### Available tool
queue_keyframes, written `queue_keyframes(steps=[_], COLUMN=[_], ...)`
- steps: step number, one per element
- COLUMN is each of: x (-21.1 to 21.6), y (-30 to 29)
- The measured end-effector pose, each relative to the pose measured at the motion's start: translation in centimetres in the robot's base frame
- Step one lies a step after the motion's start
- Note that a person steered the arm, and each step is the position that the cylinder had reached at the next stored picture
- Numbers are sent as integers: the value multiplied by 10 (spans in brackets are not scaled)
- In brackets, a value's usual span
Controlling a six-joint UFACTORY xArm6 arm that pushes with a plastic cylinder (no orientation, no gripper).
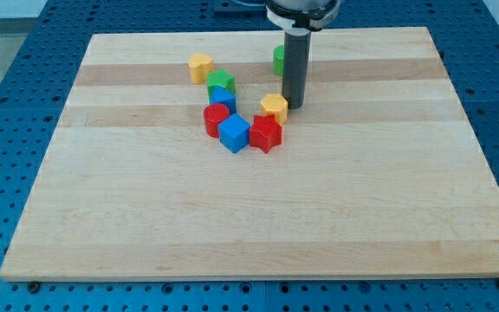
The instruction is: Move your arm to the top center
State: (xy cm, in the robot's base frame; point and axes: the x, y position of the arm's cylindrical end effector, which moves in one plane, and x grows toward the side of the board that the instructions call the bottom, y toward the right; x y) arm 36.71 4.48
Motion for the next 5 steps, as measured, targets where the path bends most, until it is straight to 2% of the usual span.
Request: queue_keyframes(steps=[3, 5], x=[3, -51], y=[-3, 41])
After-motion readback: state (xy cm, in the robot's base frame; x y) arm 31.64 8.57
